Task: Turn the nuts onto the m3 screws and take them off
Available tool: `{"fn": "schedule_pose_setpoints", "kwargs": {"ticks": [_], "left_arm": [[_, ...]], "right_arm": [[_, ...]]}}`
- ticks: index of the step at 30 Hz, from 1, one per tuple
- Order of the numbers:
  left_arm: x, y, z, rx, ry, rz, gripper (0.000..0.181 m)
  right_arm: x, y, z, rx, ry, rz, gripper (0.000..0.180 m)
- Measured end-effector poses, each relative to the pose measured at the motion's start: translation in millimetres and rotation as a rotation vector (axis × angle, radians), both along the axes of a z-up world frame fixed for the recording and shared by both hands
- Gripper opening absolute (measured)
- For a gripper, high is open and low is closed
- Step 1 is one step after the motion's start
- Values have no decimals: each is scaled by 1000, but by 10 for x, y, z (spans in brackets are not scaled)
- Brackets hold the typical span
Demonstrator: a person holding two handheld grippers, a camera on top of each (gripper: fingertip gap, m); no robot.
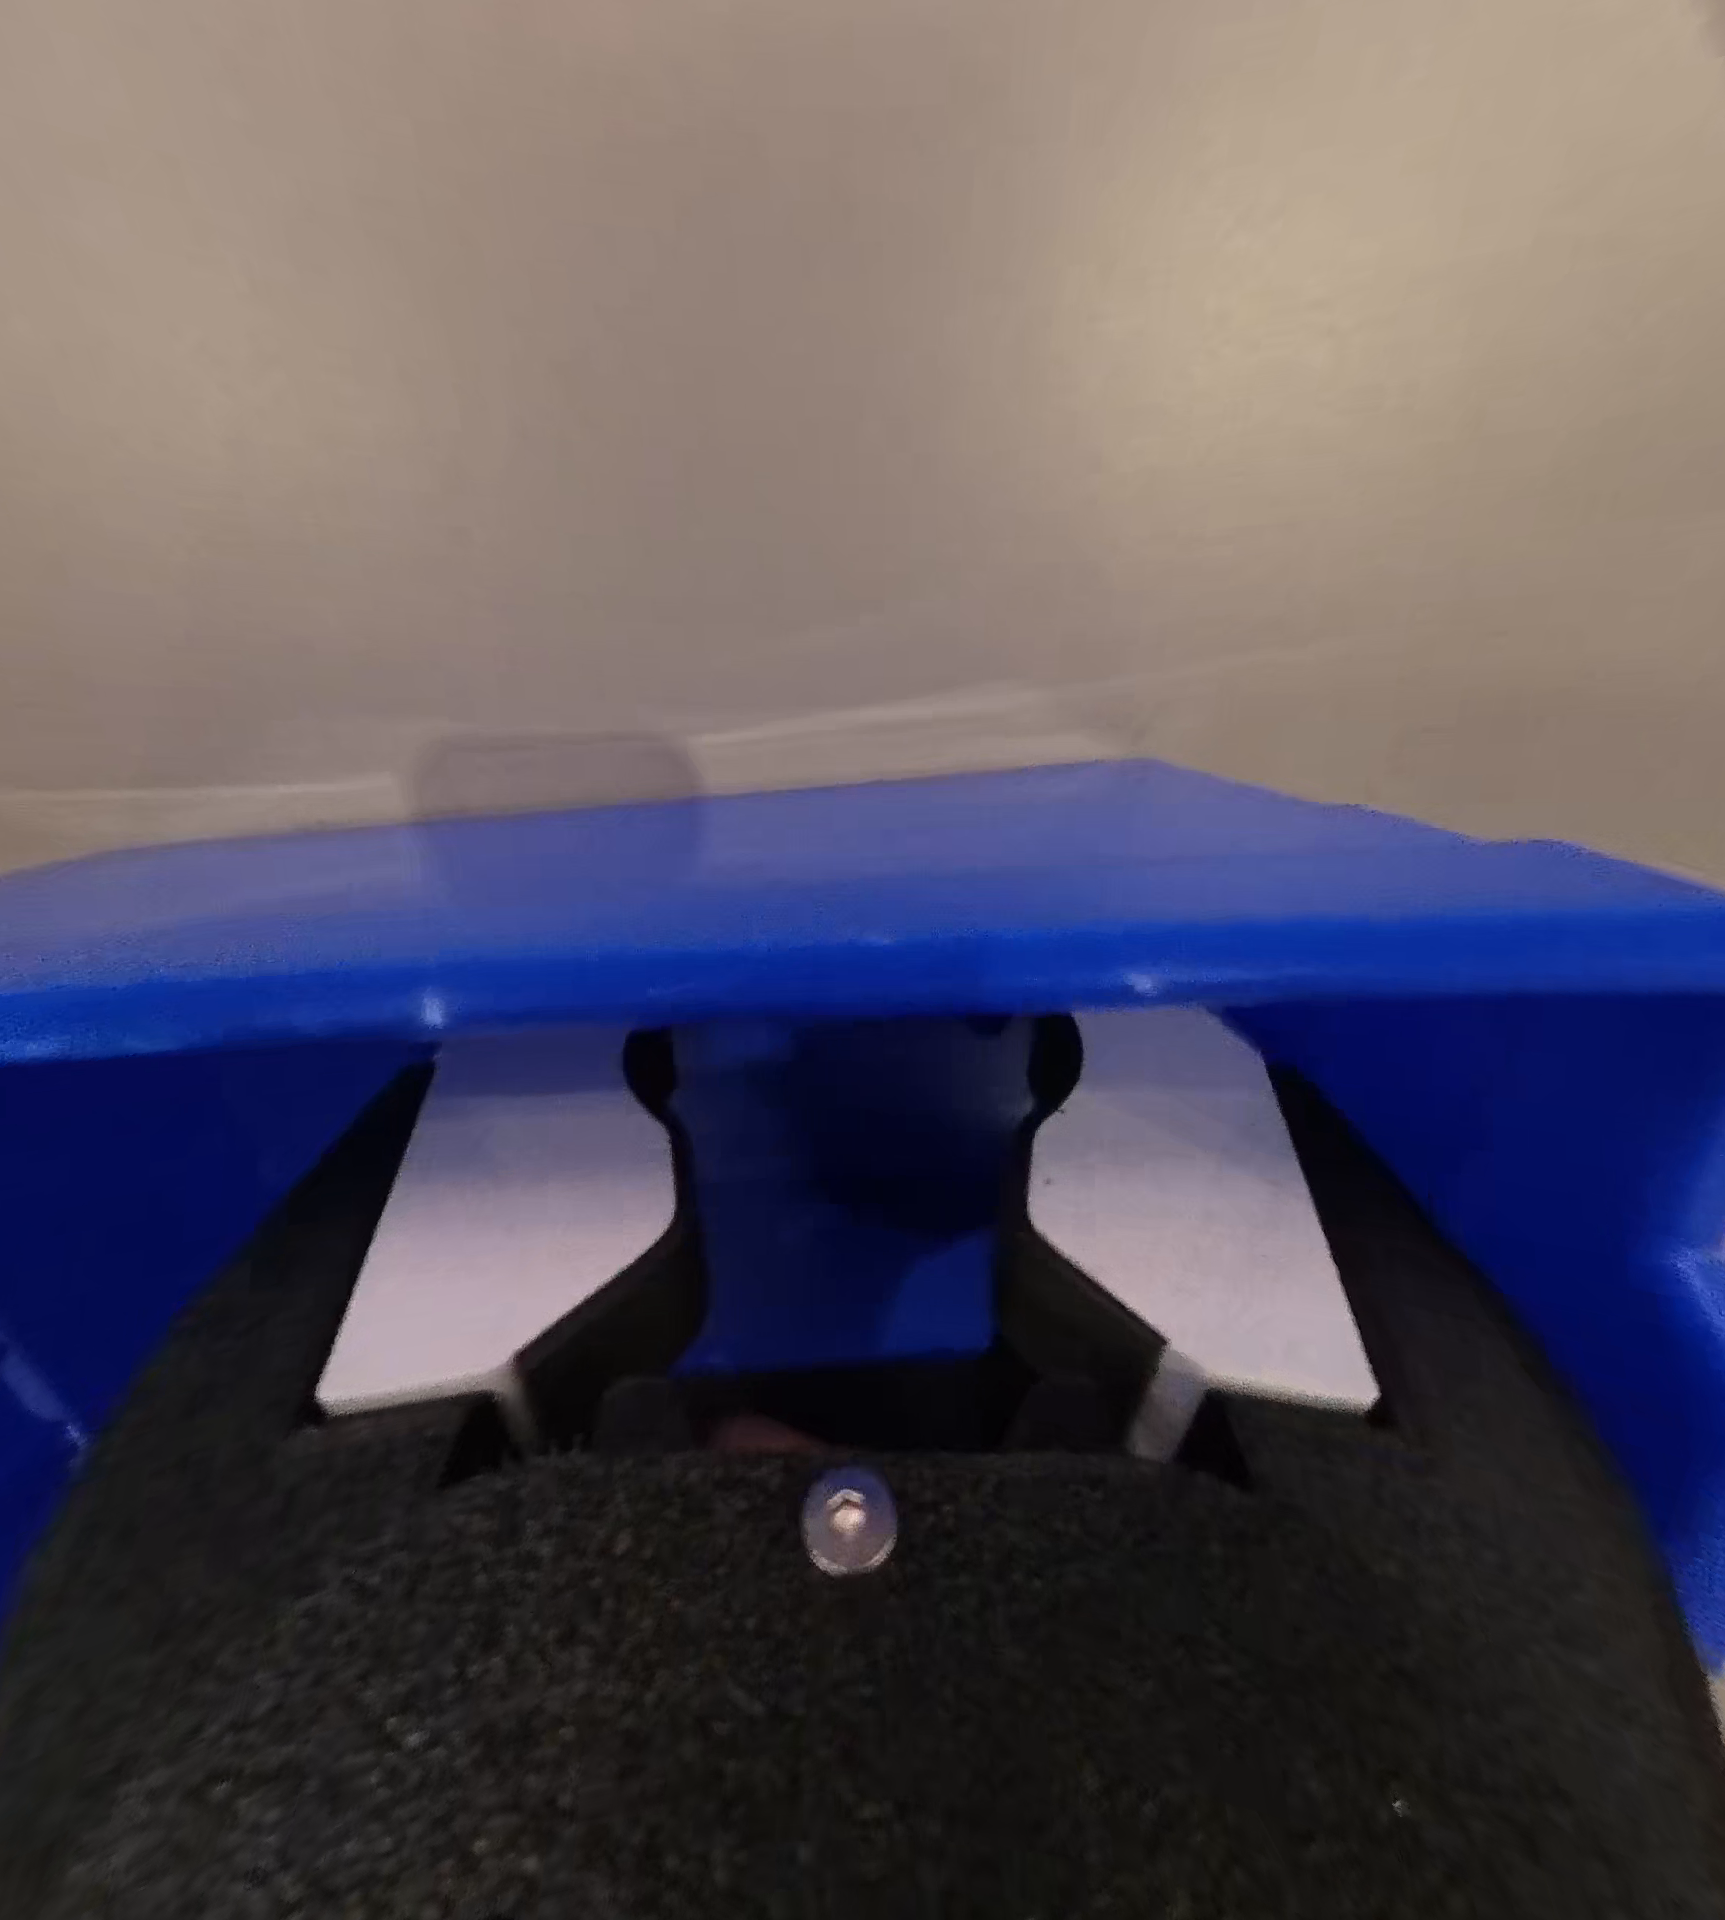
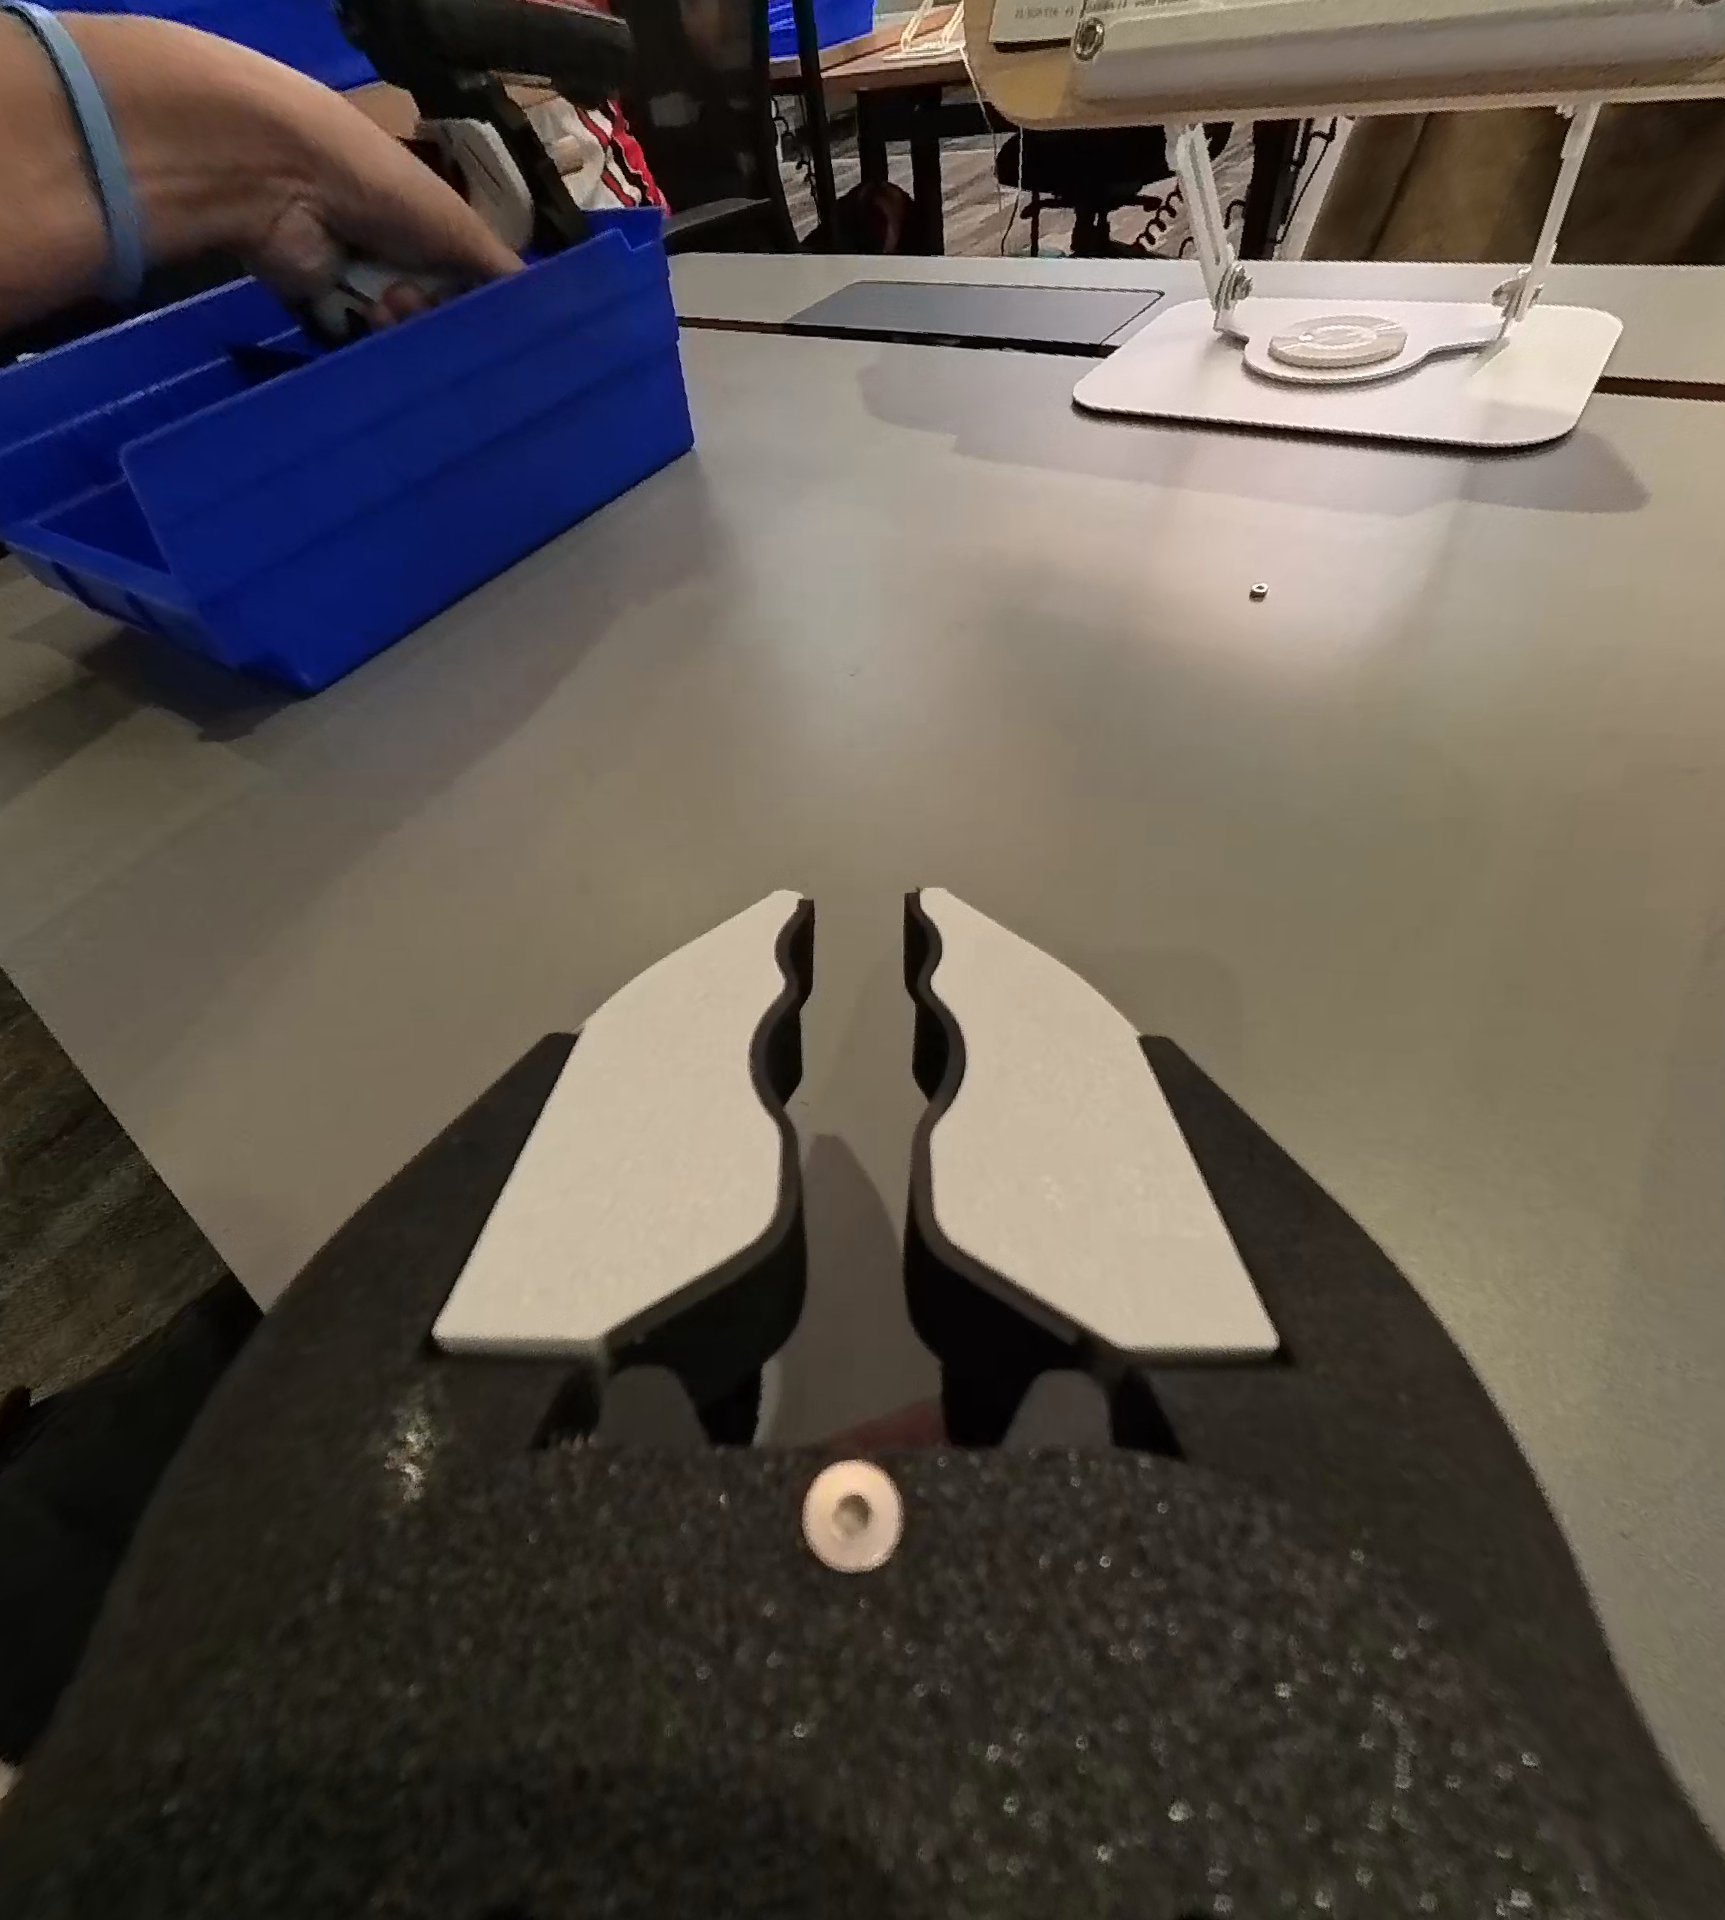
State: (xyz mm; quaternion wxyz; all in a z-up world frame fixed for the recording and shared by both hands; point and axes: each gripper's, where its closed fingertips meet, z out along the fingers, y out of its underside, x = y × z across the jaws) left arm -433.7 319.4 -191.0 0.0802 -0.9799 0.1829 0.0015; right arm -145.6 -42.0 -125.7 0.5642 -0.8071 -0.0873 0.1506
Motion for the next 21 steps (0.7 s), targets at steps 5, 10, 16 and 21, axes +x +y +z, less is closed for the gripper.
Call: {"fn": "schedule_pose_setpoints", "kwargs": {"ticks": [5,10,16,21], "left_arm": [[-26,28,-4,-4,0,5,69],[-149,68,9,14,26,21,64],[-155,86,40,34,6,-28,54],[-39,143,105,91,0,-147,41]], "right_arm": [[8,-3,2,-1,12,-2,16],[7,-20,7,0,22,1,16],[-2,-17,-1,-7,23,7,16],[12,-18,12,0,35,2,16]]}}
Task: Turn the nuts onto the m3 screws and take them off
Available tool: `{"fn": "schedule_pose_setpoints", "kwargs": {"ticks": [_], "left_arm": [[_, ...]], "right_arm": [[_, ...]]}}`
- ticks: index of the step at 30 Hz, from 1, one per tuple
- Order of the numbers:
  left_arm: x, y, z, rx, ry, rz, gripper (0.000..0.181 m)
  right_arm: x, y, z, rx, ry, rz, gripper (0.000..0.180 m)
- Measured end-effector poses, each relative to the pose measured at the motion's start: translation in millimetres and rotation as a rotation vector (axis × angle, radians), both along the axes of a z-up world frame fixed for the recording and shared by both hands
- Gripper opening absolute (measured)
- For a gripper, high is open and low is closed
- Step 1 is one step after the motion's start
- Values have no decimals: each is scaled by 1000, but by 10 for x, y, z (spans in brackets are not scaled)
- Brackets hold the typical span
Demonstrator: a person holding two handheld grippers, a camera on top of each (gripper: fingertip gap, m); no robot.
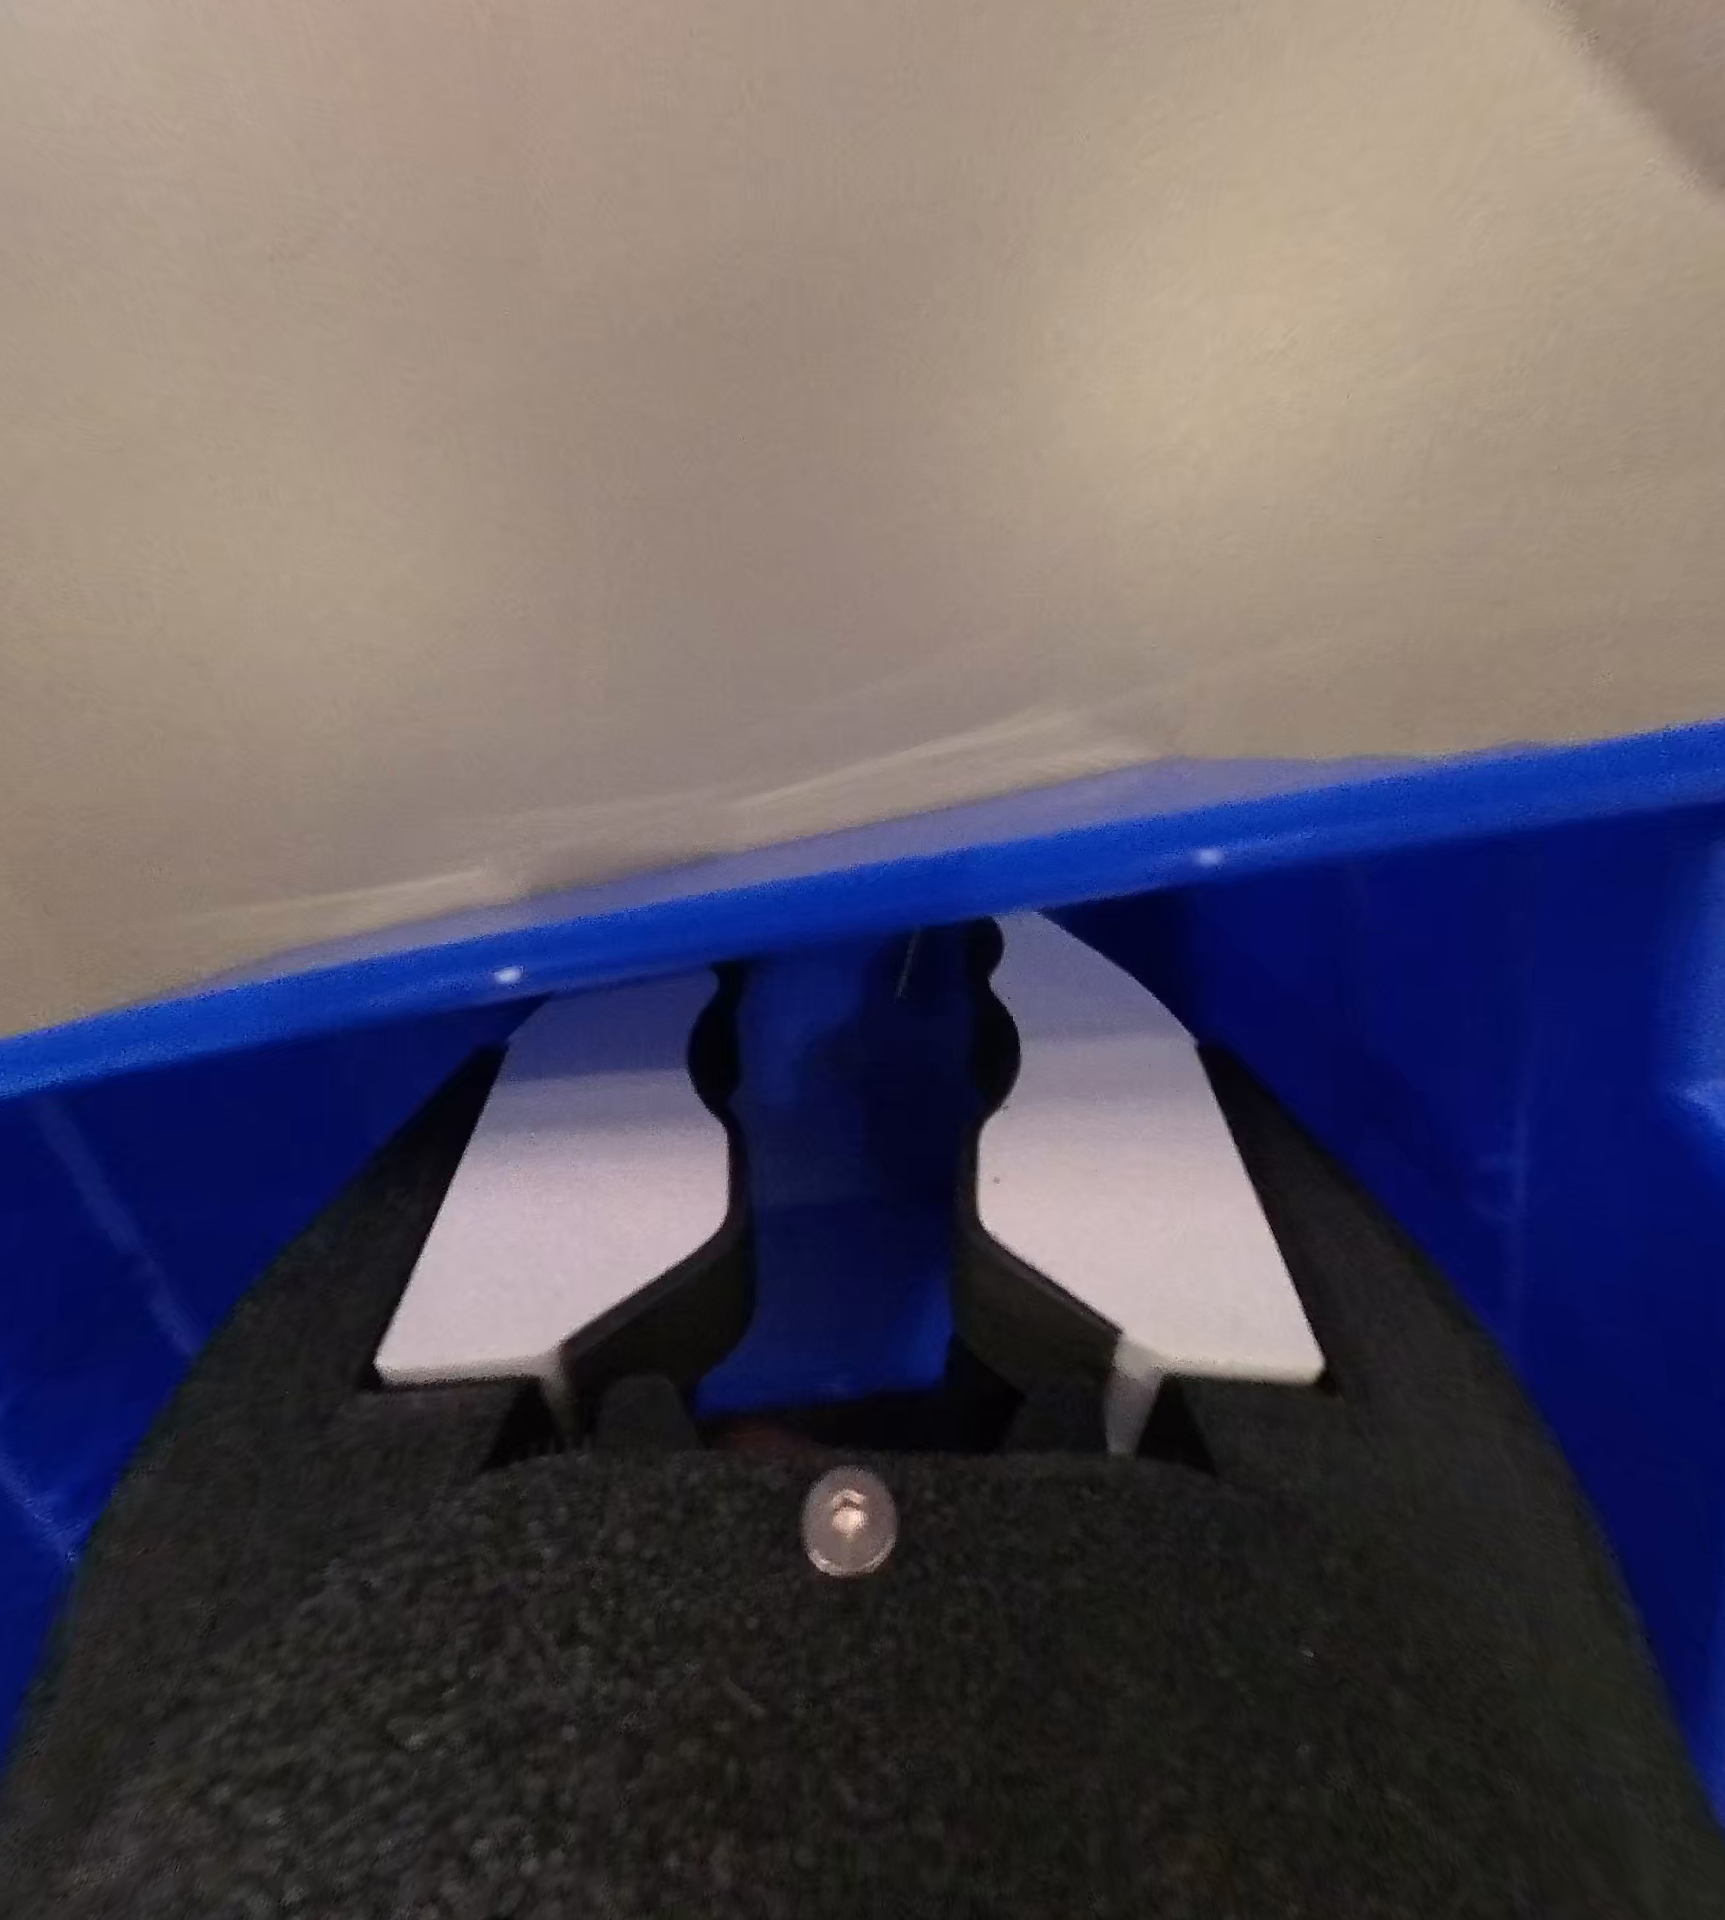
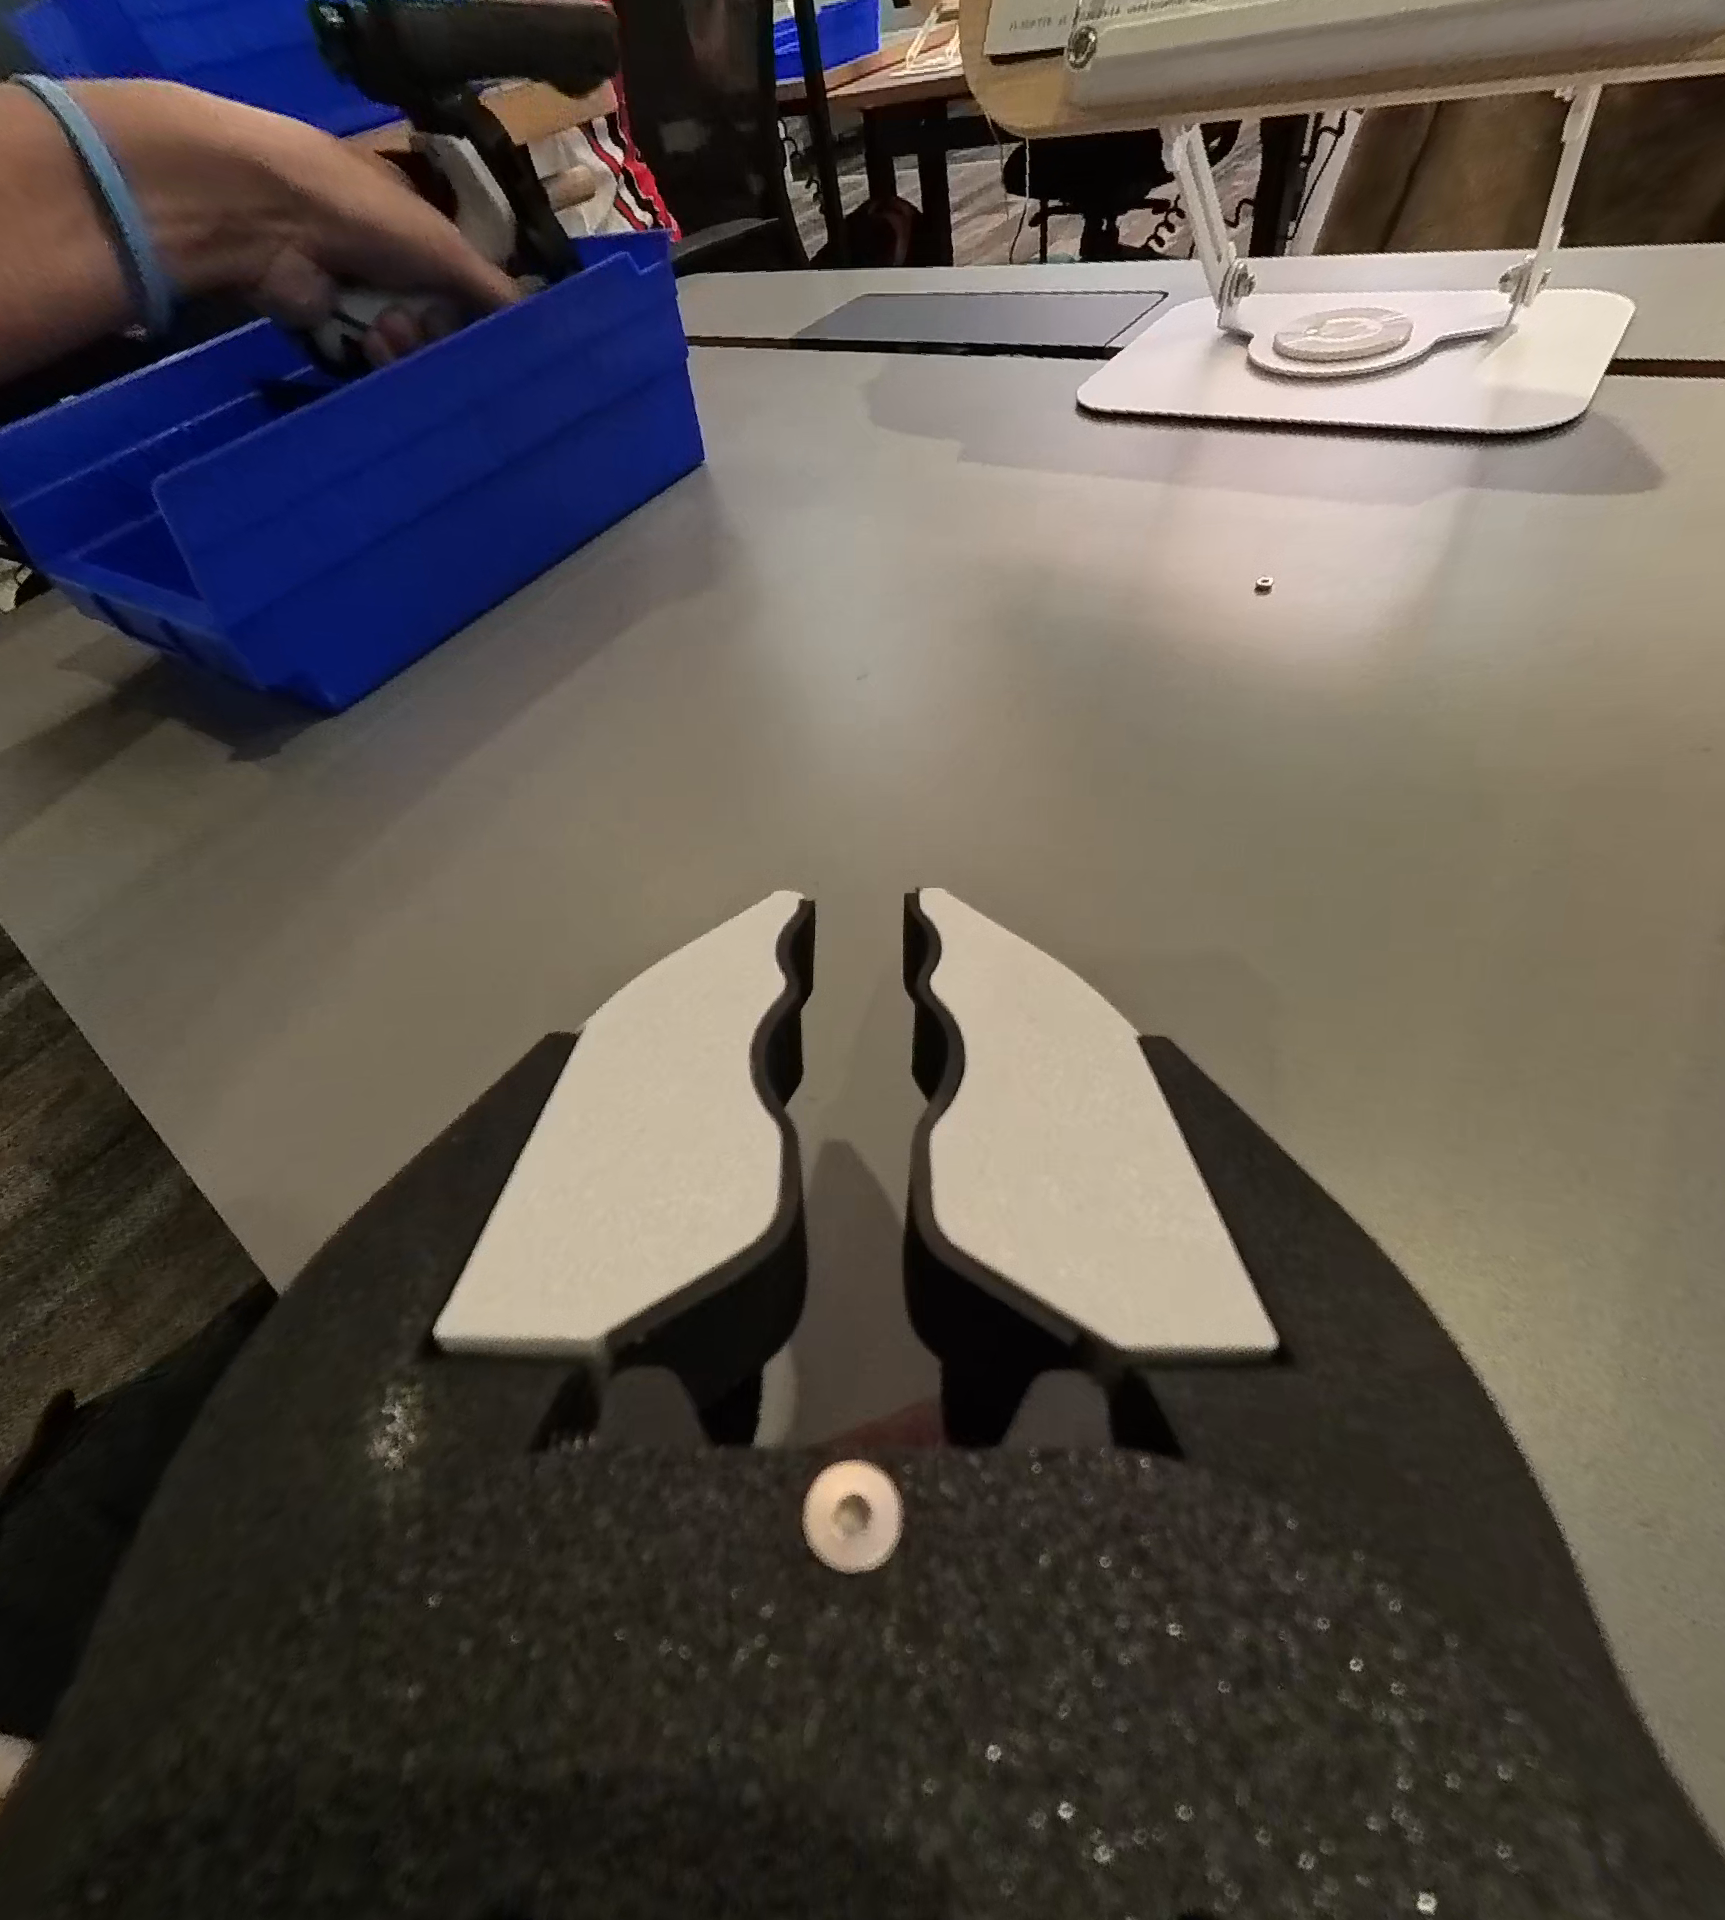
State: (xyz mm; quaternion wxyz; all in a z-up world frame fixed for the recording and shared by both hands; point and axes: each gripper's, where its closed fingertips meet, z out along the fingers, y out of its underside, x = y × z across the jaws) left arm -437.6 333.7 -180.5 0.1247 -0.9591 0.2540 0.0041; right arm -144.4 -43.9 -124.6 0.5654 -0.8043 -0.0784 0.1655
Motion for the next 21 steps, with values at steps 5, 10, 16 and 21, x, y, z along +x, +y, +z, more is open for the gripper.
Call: {"fn": "schedule_pose_setpoints", "kwargs": {"ticks": [5,10,16,21], "left_arm": [[103,-104,-106,-74,-17,-48,41],[149,-113,-118,-71,-6,-88,10],[149,-108,-123,-66,5,-104,3],[69,-150,-76,-76,30,-97,2]], "right_arm": [[5,3,-3,-5,13,3,16],[12,2,4,-3,25,3,16],[14,2,6,-3,30,4,16],[15,-3,14,3,29,3,16]]}}
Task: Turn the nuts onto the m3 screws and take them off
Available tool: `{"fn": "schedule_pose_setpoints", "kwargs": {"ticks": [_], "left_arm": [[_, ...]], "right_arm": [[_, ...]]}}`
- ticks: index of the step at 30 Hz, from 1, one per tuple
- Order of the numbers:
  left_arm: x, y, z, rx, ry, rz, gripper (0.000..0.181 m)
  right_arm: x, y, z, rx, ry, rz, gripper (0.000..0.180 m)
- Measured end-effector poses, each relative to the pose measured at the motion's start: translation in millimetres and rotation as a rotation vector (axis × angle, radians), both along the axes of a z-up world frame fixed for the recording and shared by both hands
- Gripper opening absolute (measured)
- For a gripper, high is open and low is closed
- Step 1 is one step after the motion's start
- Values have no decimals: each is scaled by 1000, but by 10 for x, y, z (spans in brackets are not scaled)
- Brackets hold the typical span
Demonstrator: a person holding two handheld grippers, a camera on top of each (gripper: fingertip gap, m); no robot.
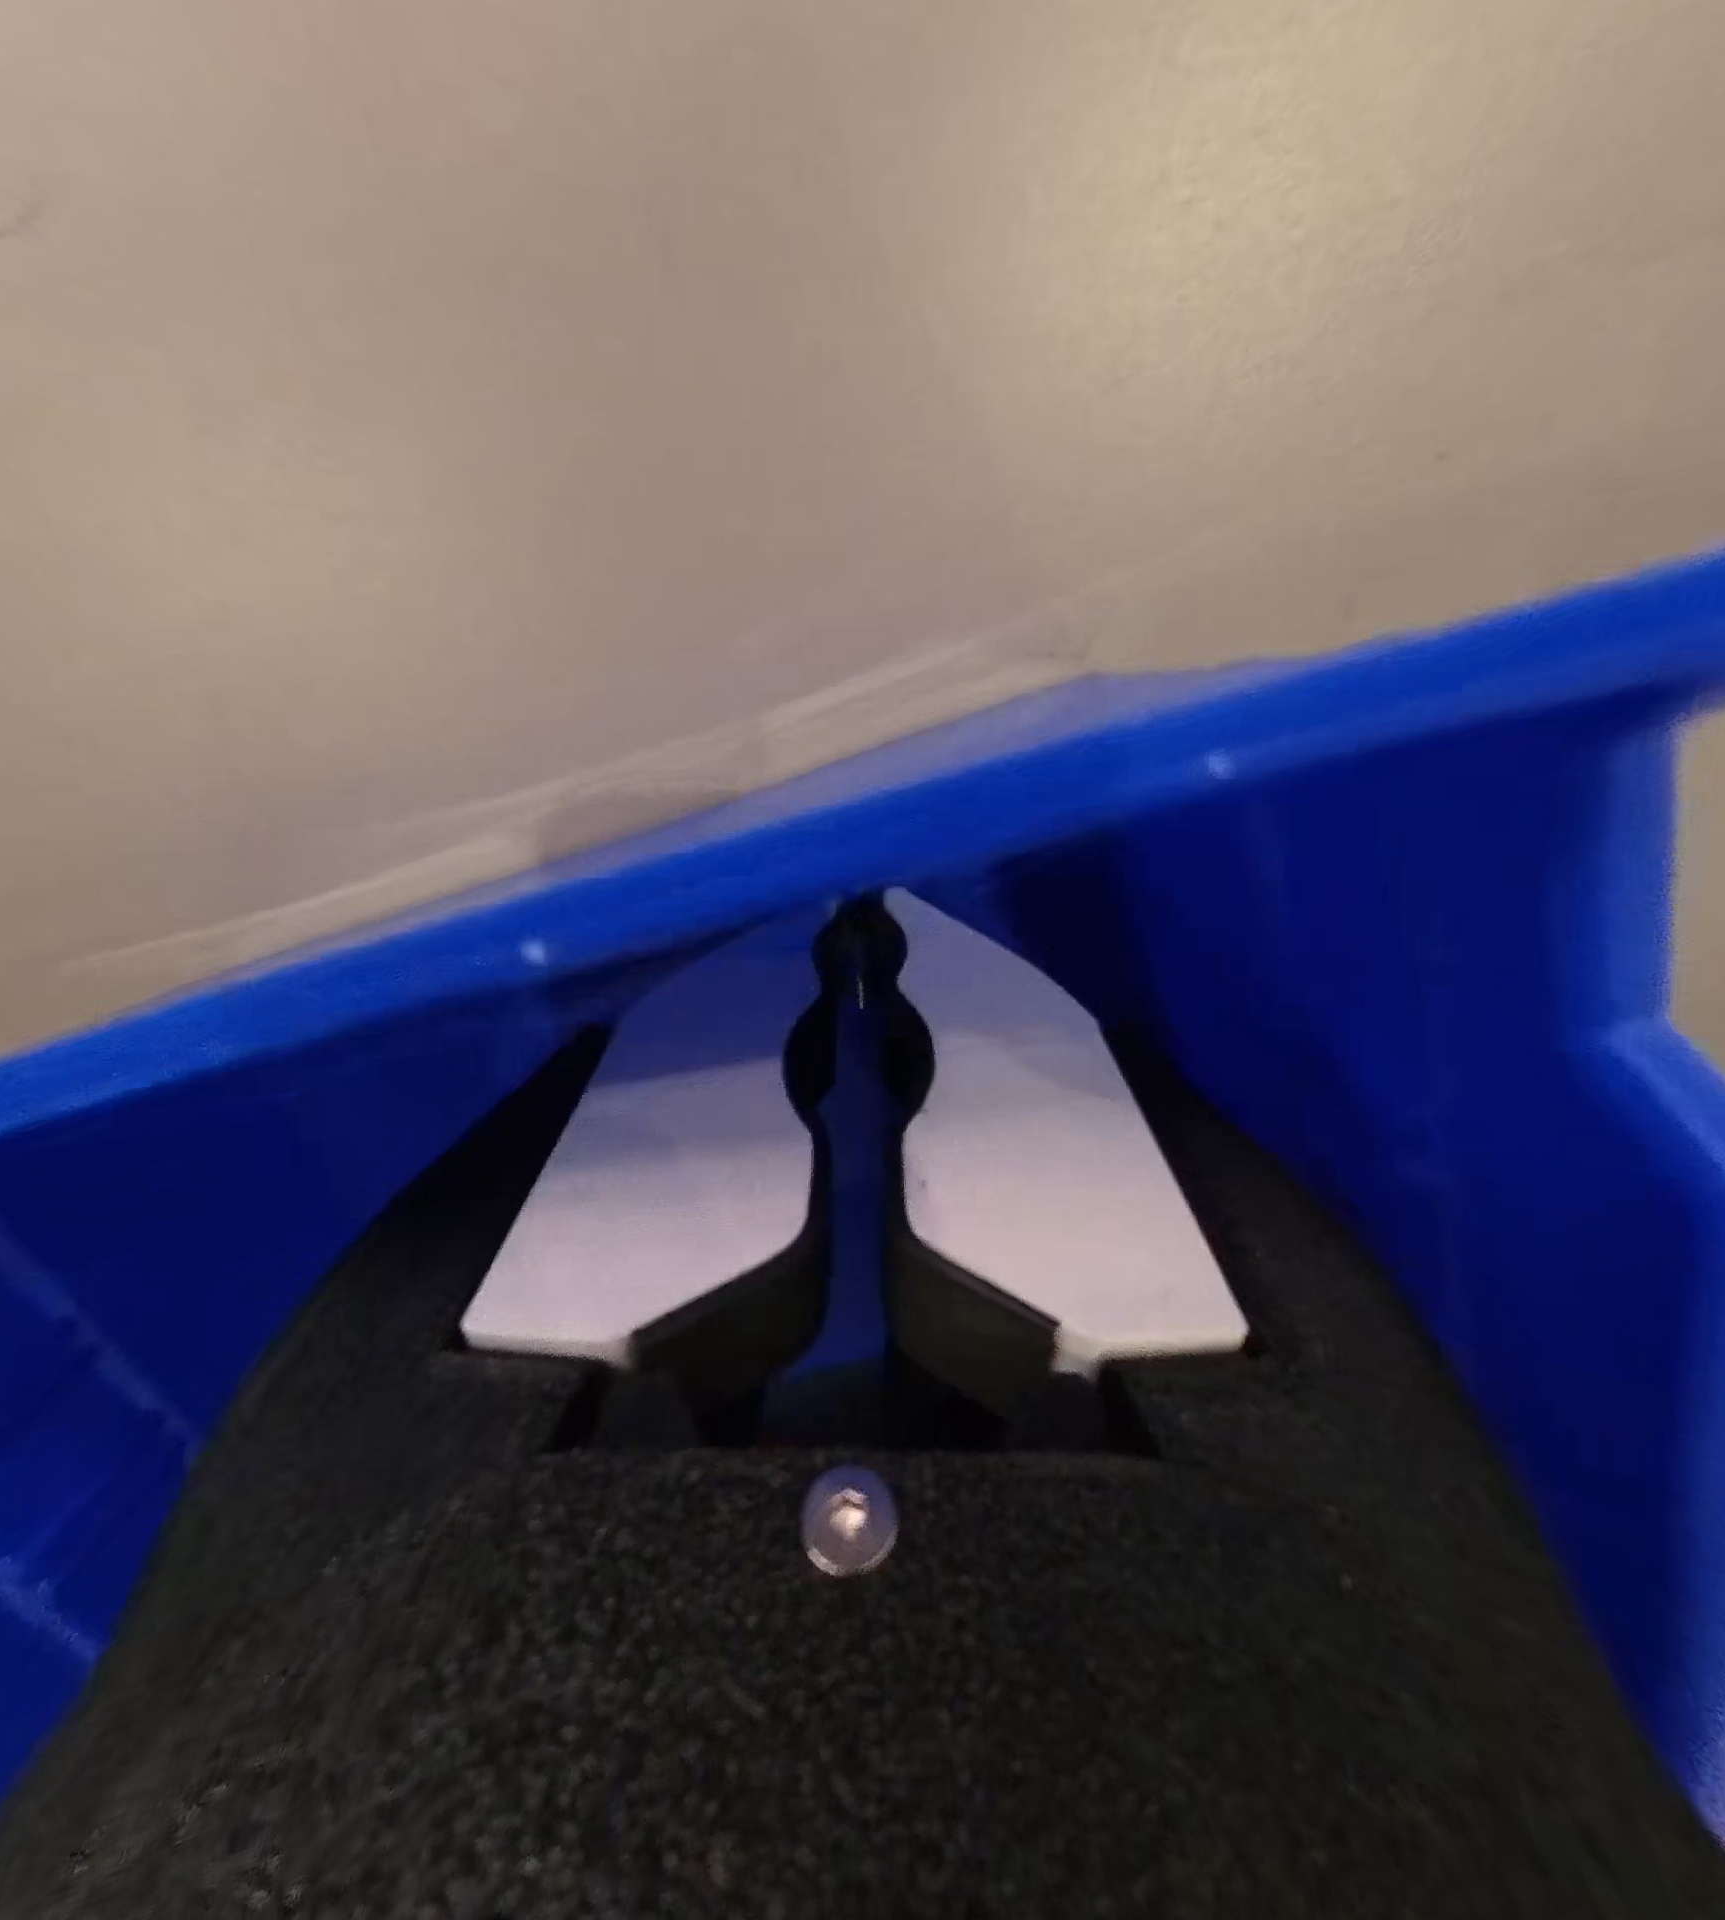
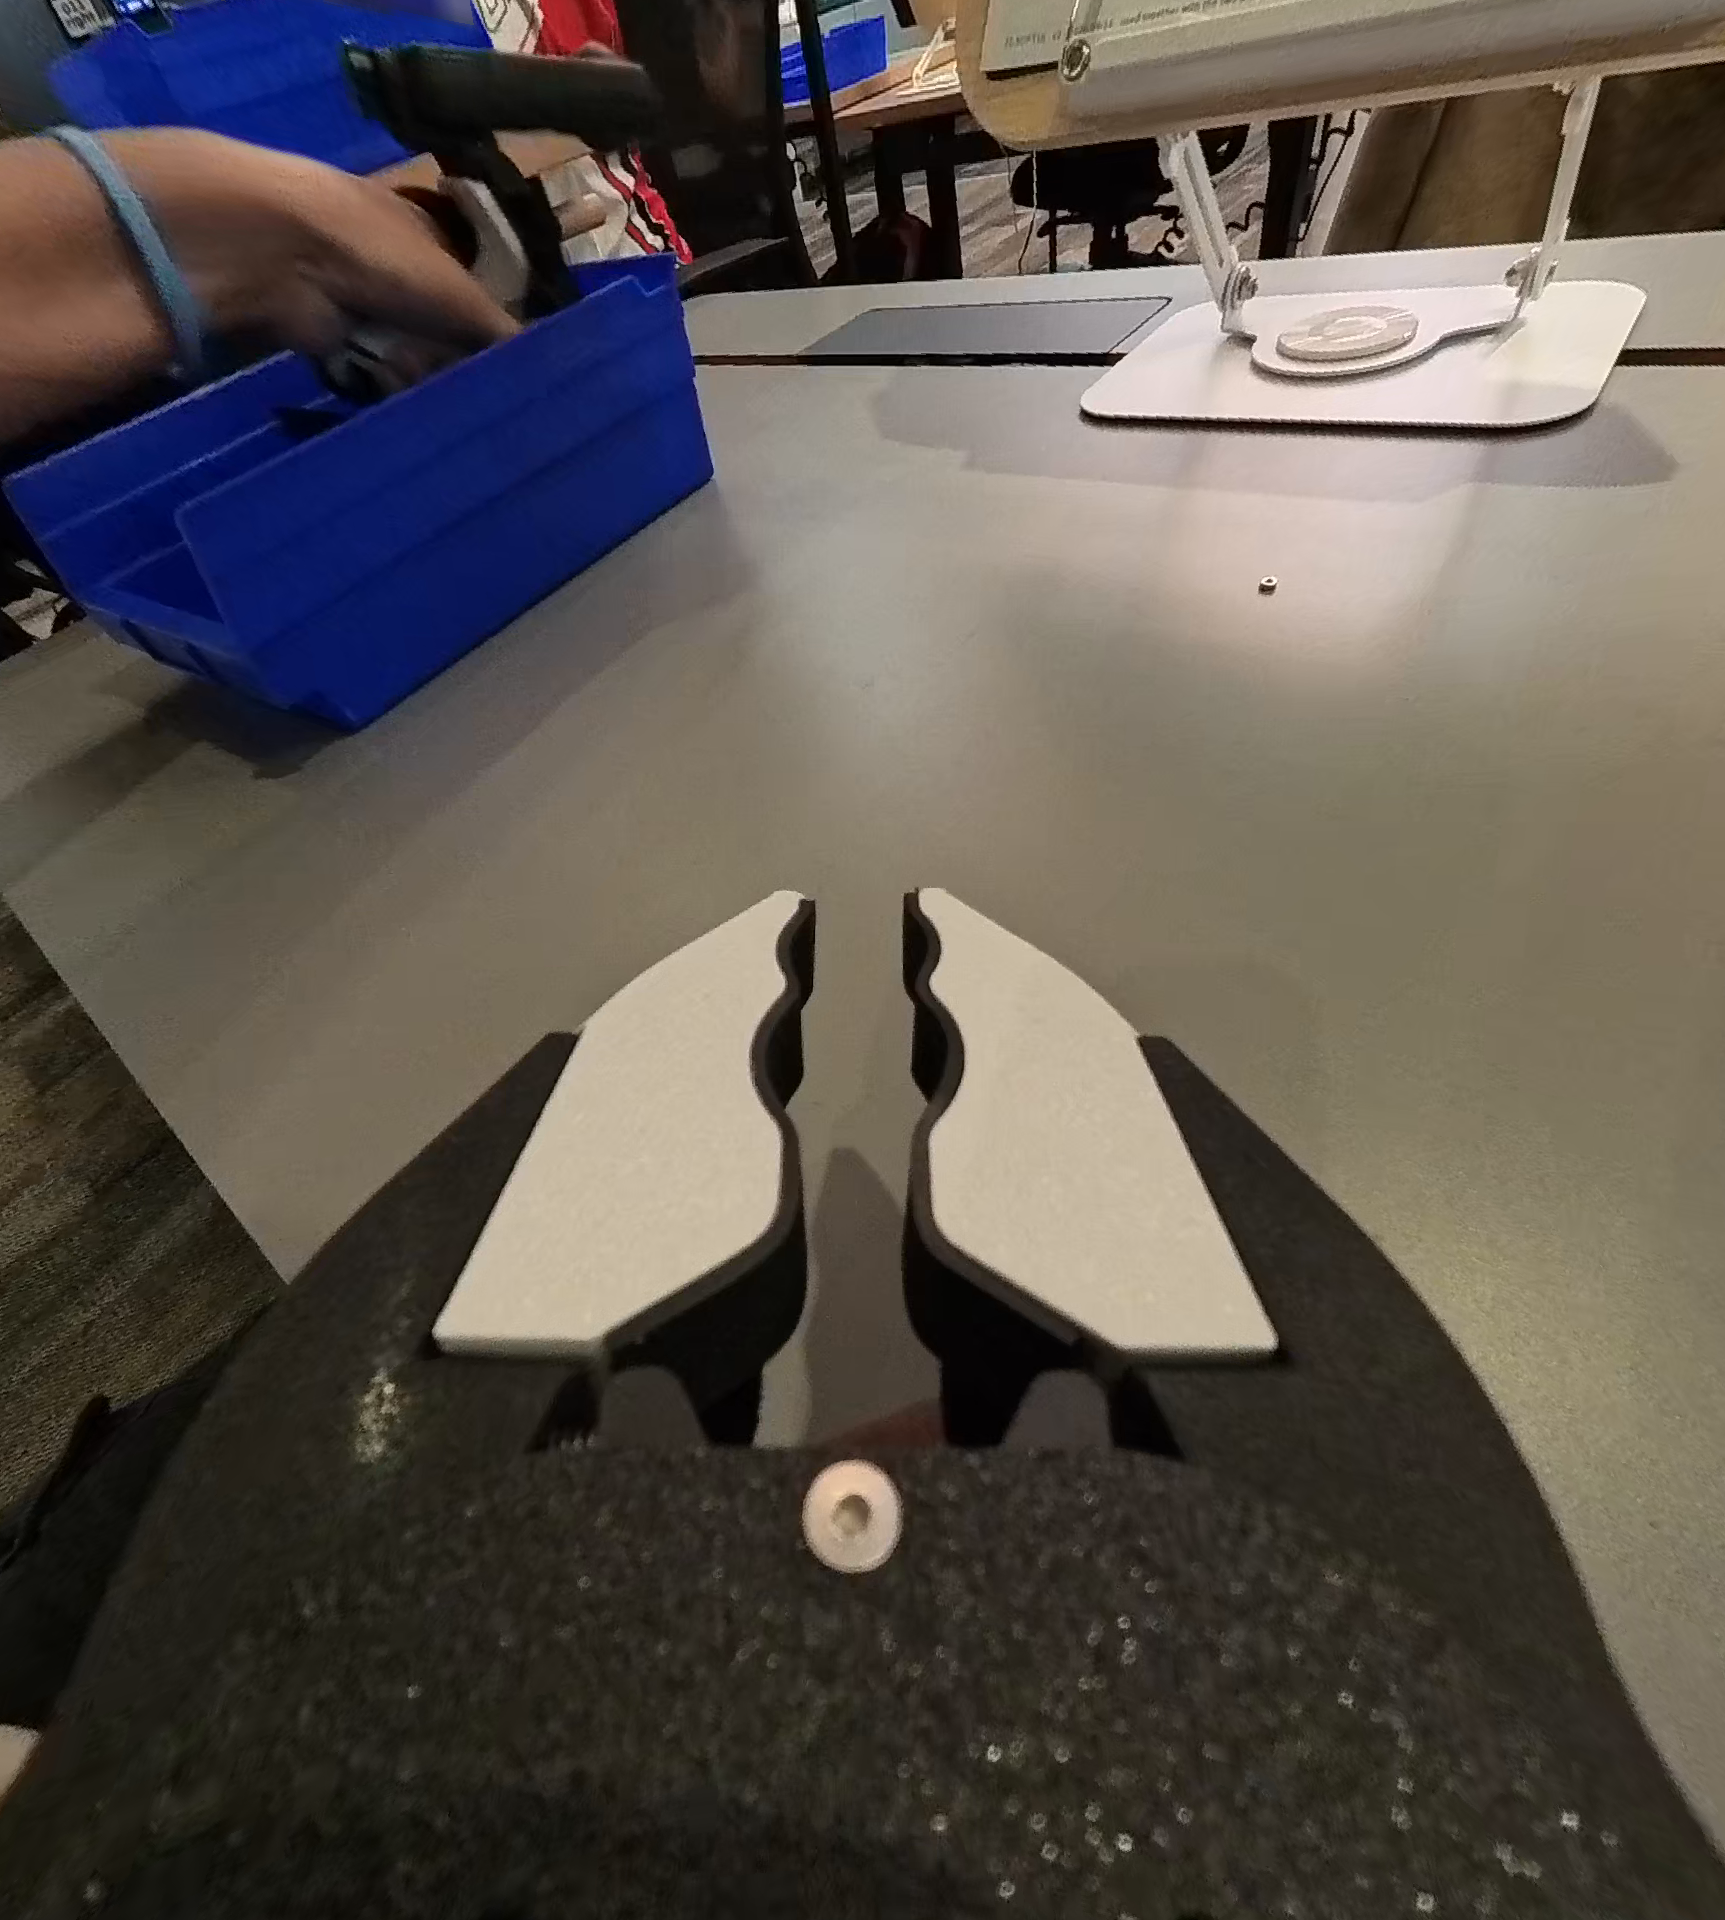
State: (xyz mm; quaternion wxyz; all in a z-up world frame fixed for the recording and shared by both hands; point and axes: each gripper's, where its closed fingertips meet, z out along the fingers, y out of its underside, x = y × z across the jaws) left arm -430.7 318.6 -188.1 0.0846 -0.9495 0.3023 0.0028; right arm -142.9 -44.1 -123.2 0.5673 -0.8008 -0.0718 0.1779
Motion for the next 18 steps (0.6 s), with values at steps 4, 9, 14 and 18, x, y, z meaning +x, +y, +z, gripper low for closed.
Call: {"fn": "schedule_pose_setpoints", "kwargs": {"ticks": [4,9,14,18], "left_arm": [[-43,-74,315,45,-35,-44,3],[-87,-293,1023,161,-245,-101,3],[193,-976,1671,314,-585,-291,2],[597,-1750,1883,368,-841,-411,2]], "right_arm": [[-4,0,-2,-2,3,5,16],[3,-11,24,15,11,4,15],[9,-15,33,21,14,2,15],[13,-21,42,28,16,0,15]]}}
